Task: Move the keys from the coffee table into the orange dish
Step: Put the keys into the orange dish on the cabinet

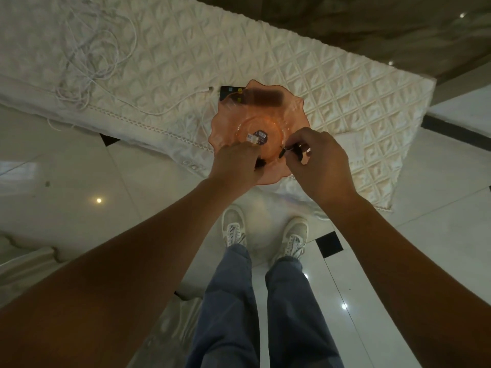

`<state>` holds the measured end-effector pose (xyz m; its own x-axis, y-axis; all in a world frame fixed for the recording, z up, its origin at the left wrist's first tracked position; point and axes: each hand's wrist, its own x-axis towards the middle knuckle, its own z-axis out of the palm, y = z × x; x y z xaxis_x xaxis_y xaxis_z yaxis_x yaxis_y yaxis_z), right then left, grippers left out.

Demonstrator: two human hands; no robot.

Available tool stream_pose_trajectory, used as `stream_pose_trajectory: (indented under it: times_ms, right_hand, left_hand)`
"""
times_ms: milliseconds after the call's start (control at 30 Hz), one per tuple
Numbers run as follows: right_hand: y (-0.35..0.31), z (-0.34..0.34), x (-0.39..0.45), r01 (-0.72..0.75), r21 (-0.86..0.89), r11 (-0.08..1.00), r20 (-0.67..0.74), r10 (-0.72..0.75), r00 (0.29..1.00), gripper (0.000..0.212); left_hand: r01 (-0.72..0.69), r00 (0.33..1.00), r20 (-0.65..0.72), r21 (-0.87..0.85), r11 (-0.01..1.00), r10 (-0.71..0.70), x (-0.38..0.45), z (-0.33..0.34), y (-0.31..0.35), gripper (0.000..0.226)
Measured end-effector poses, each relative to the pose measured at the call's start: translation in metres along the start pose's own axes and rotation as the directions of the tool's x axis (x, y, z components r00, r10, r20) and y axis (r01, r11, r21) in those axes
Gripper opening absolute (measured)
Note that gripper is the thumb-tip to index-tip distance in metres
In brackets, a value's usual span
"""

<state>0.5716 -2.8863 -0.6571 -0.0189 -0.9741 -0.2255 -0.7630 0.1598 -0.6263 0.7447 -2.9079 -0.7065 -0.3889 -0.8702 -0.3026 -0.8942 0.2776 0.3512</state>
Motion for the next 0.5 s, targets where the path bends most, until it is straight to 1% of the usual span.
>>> stream_pose_trajectory:
  times_ms: [133,233,400,500]
  right_hand:
    - [0.006,0.003,-0.006,0.001,-0.001,1.0,0.006,-0.001,1.0,0.011]
    - [0.01,0.004,-0.008,0.006,0.0,1.0,0.009,-0.006,1.0,0.011]
    - [0.011,0.012,-0.008,0.004,-0.013,1.0,0.025,-0.003,1.0,0.012]
    - [0.007,0.019,-0.005,0.03,-0.016,0.999,0.027,-0.029,0.999,0.012]
  left_hand:
    - [0.027,0.997,0.075,0.081,0.996,-0.033,-0.005,0.01,-0.001,0.027]
    - [0.042,0.995,0.085,0.102,0.994,-0.051,-0.009,0.013,-0.004,0.029]
    - [0.01,1.0,0.027,0.084,0.996,-0.013,-0.012,0.008,-0.004,0.029]
    - [0.014,1.0,-0.025,0.086,0.996,-0.012,-0.014,0.003,-0.005,0.026]
